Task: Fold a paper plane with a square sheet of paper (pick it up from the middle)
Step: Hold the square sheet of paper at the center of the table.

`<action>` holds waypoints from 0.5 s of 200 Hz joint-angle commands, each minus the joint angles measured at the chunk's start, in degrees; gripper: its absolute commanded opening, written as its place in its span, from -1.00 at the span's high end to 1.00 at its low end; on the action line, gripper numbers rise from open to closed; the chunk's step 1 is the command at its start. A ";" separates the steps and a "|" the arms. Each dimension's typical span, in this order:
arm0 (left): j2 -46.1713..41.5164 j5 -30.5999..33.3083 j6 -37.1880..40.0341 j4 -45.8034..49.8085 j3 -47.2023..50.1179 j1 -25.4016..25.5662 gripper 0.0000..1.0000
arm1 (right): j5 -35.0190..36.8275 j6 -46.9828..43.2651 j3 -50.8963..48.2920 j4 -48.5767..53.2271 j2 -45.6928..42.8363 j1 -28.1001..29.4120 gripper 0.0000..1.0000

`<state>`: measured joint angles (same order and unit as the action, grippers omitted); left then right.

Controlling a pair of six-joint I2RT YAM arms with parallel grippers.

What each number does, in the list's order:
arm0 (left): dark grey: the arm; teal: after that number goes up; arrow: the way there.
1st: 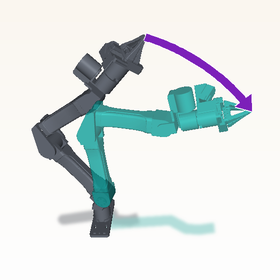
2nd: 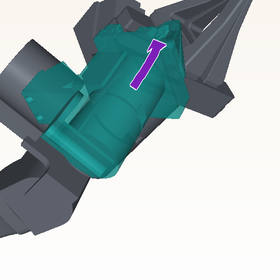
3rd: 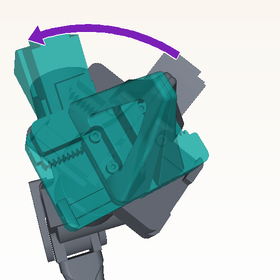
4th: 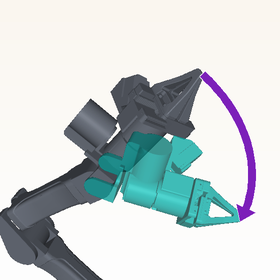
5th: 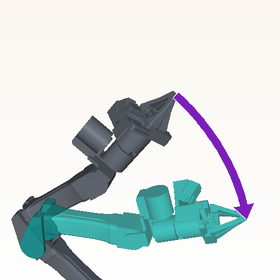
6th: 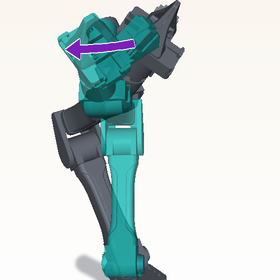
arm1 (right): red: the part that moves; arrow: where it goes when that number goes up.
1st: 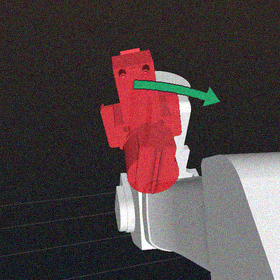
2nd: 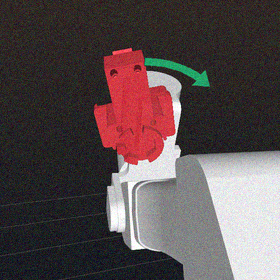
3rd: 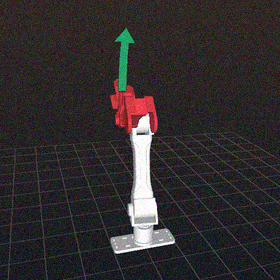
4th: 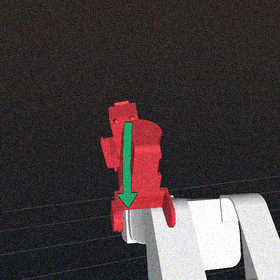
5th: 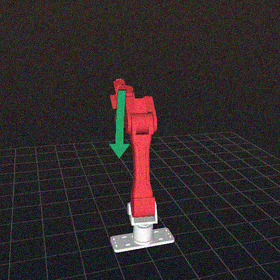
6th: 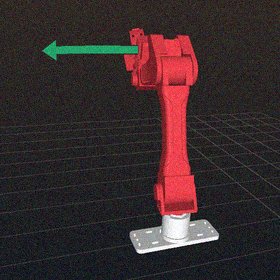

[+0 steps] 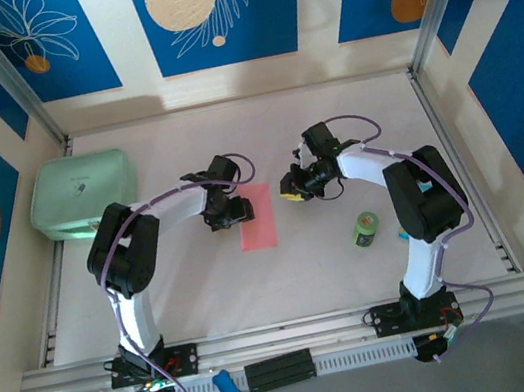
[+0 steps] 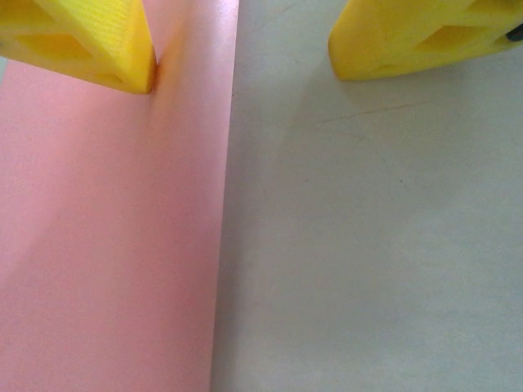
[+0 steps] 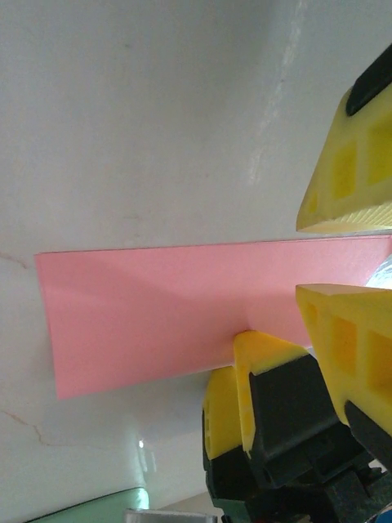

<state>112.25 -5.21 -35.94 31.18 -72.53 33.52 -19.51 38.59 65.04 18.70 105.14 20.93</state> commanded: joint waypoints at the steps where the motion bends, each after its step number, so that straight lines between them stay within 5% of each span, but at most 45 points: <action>1: 7.66 -0.32 -1.32 -1.46 3.81 1.36 -0.31 | -1.23 -0.38 1.80 0.73 1.20 0.92 0.55; 100: 8.32 -1.82 -0.09 -1.55 4.02 1.35 -0.31 | -3.46 0.25 2.97 0.11 3.63 3.33 0.59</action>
<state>112.36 -4.75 -37.04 31.11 -72.53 33.67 -20.18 38.61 66.11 18.61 107.00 22.98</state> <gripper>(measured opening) 0.656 0.219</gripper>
